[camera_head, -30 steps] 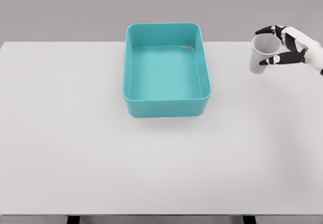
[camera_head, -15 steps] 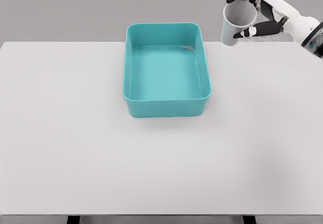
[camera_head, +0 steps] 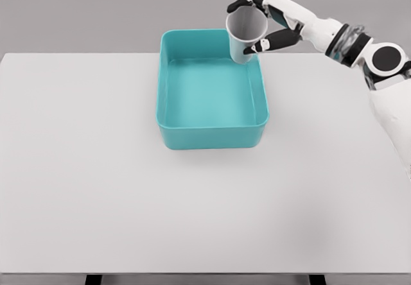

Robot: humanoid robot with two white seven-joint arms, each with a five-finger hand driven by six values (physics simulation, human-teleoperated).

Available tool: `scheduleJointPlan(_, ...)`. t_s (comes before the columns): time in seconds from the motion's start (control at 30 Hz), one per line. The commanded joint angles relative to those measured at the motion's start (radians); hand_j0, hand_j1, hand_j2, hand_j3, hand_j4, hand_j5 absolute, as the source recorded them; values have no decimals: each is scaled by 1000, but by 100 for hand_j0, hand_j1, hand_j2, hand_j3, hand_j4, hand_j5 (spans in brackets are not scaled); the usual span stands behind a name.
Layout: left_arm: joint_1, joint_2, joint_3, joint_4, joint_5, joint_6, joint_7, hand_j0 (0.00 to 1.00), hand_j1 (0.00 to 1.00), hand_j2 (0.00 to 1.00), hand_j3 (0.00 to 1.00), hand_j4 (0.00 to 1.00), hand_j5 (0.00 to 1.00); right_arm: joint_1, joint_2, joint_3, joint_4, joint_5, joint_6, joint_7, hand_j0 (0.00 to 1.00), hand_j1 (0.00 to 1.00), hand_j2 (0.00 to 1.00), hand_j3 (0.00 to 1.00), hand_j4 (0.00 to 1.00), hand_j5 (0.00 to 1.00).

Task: Put the paper cup into the basket with your right arm

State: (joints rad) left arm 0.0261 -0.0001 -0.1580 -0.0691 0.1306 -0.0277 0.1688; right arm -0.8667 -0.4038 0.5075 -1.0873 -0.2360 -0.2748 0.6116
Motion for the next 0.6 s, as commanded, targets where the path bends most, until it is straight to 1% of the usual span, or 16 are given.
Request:
scheduleJointPlan(0.0, 0, 0, 0, 0, 0, 0, 0, 100, 100, 100, 100, 100, 100, 2, 25, 20, 1, 1, 3, -1, 68, 68, 68, 68, 68, 68)
scheduleJointPlan(0.03, 0, 0, 0, 0, 0, 0, 0, 100, 100, 100, 100, 100, 100, 0, 36, 20, 1, 32, 5, -1, 68, 68, 68, 68, 68, 68)
scheduleJointPlan(0.1, 0, 0, 0, 0, 0, 0, 0, 100, 100, 100, 100, 100, 100, 0, 45, 22, 1, 41, 17, -1, 68, 68, 68, 68, 68, 68)
scheduleJointPlan(0.17, 0, 0, 0, 0, 0, 0, 0, 100, 100, 100, 100, 100, 100, 0, 53, 32, 20, 61, 17, -1, 68, 68, 68, 68, 68, 68)
scheduleJointPlan(0.3, 0, 0, 0, 0, 0, 0, 0, 100, 100, 100, 100, 100, 100, 0, 72, 34, 24, 141, 12, -1, 68, 68, 68, 68, 68, 68)
scheduleJointPlan(0.37, 0, 0, 0, 0, 0, 0, 0, 100, 100, 100, 100, 100, 100, -17, 92, 78, 24, 162, 5, -1, 68, 68, 68, 68, 68, 68)
scheduleJointPlan(0.47, 0, 0, 0, 0, 0, 0, 0, 100, 100, 100, 100, 100, 100, -28, 103, 115, 14, 257, 0, -1, 68, 68, 68, 68, 68, 68)
scheduleJointPlan(0.53, 0, 0, 0, 0, 0, 0, 0, 100, 100, 100, 100, 100, 100, -32, 109, 123, 9, 330, -1, -1, 68, 68, 68, 68, 68, 68)
scheduleJointPlan(0.57, 0, 0, 0, 0, 0, 0, 0, 100, 100, 100, 100, 100, 100, -32, 109, 123, -13, 380, -1, -1, 68, 68, 68, 68, 68, 68)
